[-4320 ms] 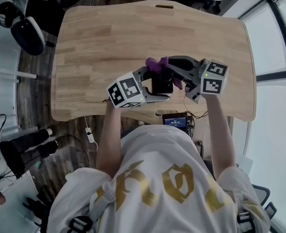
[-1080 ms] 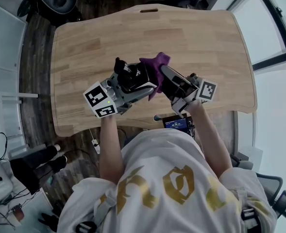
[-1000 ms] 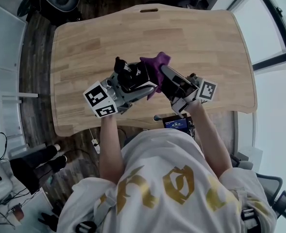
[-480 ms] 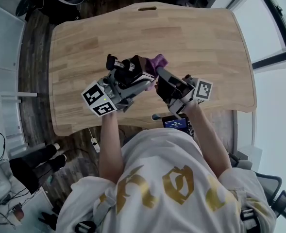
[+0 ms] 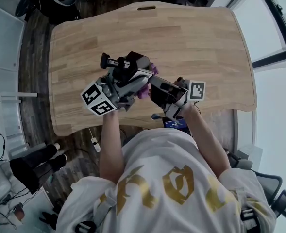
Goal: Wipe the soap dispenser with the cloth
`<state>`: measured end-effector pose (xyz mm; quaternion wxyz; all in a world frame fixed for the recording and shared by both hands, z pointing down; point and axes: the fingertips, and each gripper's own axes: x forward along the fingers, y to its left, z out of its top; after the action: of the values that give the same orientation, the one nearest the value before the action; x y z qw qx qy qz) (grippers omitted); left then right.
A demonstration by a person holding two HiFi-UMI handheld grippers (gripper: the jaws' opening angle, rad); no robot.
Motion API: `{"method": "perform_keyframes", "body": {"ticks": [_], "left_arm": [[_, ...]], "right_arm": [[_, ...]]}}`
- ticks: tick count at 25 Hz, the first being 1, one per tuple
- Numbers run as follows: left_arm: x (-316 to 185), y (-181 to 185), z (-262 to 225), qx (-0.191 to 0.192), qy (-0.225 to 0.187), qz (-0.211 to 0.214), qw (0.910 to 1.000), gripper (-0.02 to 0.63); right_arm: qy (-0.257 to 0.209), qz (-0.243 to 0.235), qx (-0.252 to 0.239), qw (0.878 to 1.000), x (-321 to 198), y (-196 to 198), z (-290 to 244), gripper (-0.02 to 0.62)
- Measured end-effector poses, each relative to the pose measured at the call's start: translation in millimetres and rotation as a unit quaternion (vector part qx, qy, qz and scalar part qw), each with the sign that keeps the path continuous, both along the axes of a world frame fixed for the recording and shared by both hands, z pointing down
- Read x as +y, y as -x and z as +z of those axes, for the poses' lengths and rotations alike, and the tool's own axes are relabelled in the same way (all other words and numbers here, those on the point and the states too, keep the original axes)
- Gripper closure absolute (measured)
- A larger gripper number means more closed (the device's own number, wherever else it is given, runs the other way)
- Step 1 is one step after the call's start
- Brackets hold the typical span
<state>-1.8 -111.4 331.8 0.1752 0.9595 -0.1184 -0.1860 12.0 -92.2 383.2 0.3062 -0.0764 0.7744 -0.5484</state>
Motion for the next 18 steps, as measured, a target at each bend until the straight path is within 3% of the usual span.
{"method": "perform_keyframes", "body": {"ticks": [7, 18], "left_arm": [[-3, -2, 17, -0.03, 0.014, -0.012, 0.9994, 0.25], [-12, 1, 35, -0.039, 0.041, -0.02, 0.9982, 0.25]], "right_arm": [[-0.03, 0.015, 0.041, 0.999, 6, -10, 3, 0.561], [-0.035, 0.09, -0.014, 0.995, -12, -43, -10, 0.561]]}}
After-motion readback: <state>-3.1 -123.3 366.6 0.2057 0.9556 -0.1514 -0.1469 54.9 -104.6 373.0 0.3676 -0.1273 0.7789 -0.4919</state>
